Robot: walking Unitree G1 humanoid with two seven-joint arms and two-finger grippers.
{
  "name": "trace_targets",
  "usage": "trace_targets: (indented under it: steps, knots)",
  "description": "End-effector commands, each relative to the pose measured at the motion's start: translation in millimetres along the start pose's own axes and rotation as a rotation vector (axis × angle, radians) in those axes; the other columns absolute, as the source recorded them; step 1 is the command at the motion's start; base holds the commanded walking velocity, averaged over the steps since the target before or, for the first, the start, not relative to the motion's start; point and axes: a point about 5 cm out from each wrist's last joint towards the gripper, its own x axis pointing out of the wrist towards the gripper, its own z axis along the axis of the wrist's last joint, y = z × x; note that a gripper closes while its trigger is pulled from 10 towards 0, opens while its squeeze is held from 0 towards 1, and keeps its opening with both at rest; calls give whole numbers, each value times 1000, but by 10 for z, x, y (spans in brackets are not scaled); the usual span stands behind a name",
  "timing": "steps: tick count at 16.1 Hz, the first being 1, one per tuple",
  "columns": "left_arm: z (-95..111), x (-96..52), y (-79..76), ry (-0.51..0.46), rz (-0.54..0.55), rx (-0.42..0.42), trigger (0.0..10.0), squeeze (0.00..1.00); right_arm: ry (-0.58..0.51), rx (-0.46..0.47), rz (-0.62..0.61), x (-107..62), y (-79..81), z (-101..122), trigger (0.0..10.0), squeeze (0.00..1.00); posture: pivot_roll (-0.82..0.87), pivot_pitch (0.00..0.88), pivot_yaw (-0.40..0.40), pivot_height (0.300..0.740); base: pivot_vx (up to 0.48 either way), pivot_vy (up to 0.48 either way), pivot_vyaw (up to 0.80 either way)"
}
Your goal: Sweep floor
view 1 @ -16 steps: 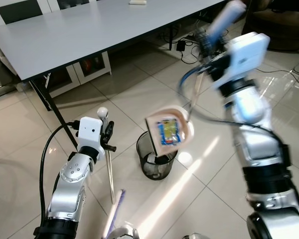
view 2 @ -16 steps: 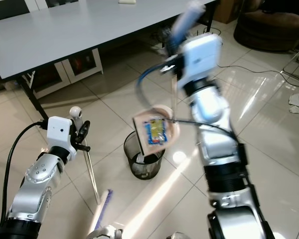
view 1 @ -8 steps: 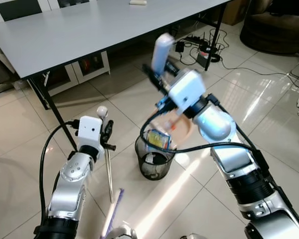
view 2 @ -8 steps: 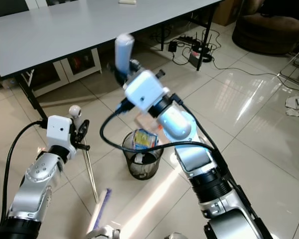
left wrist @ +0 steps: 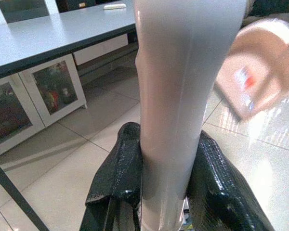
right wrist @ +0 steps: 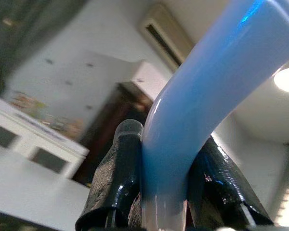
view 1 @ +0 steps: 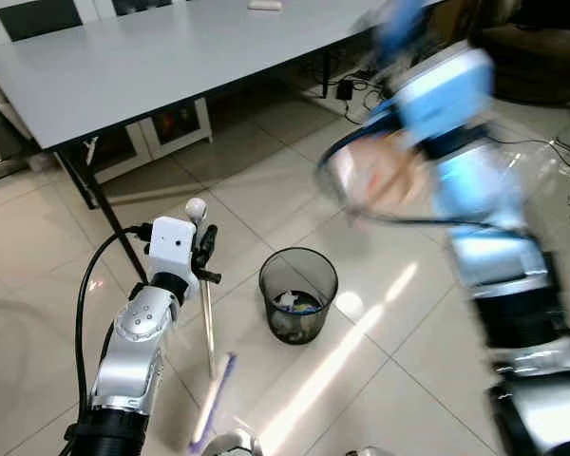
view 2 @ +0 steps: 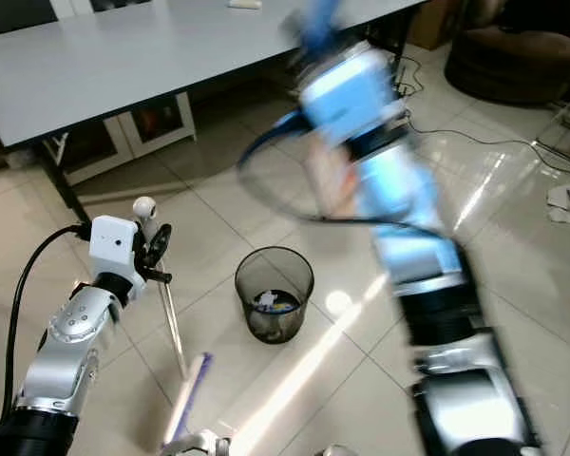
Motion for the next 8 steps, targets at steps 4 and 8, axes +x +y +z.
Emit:
trace_targets:
  steps: [4, 8]
  knots:
    - [85, 111, -51, -40, -25, -12, 10000, 0, 366, 45, -244, -542, -360, -598, 10000, 0, 16, 0, 36, 740, 0, 0, 0]
    - [129, 138, -19, -47, -53, -10, 10000, 0, 552, 118, -397, -954, -286, -875, 10000, 0, 25, 0, 52, 740, 0, 0, 0]
